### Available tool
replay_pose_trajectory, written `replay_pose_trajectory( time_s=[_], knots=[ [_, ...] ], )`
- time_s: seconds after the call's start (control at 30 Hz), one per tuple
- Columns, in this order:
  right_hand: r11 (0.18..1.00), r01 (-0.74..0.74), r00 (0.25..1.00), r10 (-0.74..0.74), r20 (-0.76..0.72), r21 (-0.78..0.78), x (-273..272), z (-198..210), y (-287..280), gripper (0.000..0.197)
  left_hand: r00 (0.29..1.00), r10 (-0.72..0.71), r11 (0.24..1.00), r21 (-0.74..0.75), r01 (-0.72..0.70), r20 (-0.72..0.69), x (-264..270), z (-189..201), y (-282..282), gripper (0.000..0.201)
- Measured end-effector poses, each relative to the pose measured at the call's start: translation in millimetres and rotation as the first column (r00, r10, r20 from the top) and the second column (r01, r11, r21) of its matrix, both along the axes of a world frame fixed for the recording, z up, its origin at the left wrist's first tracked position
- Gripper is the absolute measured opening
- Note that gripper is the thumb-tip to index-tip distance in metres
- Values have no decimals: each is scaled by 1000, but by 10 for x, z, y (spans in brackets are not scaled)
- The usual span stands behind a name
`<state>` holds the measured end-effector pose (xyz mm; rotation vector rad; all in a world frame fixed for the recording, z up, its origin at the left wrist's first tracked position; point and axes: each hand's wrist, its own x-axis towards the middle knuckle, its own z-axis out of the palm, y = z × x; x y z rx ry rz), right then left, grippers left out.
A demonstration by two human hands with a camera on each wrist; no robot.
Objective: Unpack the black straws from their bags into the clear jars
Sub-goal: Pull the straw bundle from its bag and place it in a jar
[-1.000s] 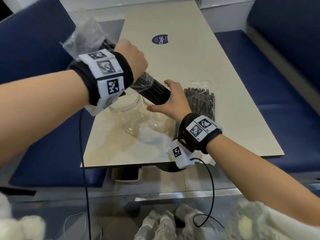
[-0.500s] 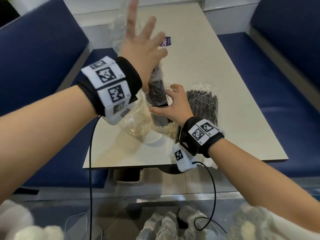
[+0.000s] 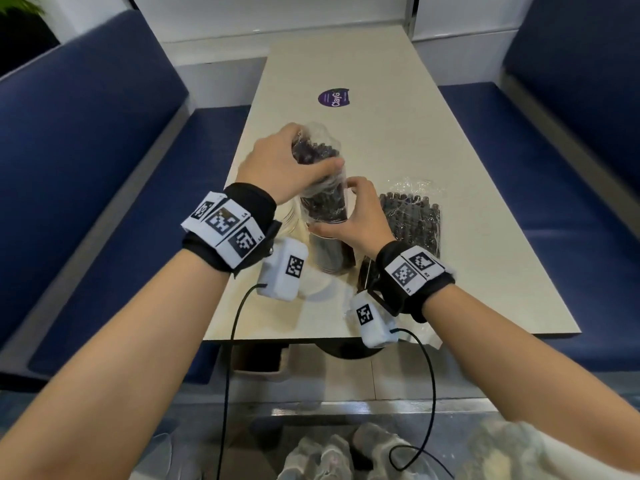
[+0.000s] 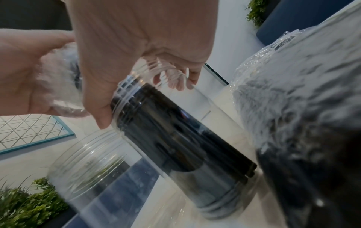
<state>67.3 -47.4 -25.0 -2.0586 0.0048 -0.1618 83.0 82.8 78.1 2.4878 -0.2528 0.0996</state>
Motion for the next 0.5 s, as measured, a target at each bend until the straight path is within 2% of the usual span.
replay_pose_trajectory(
  time_s=[0.07,0.13,0.27,0.4,0.5],
  knots=[
    [999,-8,1000,7,15,45,22,-3,-12,94,997,-1,1000,-27,3,73,64,11,-5,48],
    [998,-21,1000,21,7,58,53,-1,-10,104,987,8,999,-47,0,162,131,98,-2,35],
    [996,-37,999,35,29,79,94,17,11,104,926,71,987,-161,-11,372,217,302,25,33],
    [997,-46,997,42,68,64,115,51,-16,111,888,84,977,-211,14,451,182,336,62,28],
    [998,-36,996,31,88,61,118,103,-91,119,789,167,951,-308,29,592,125,488,162,30]
  ],
)
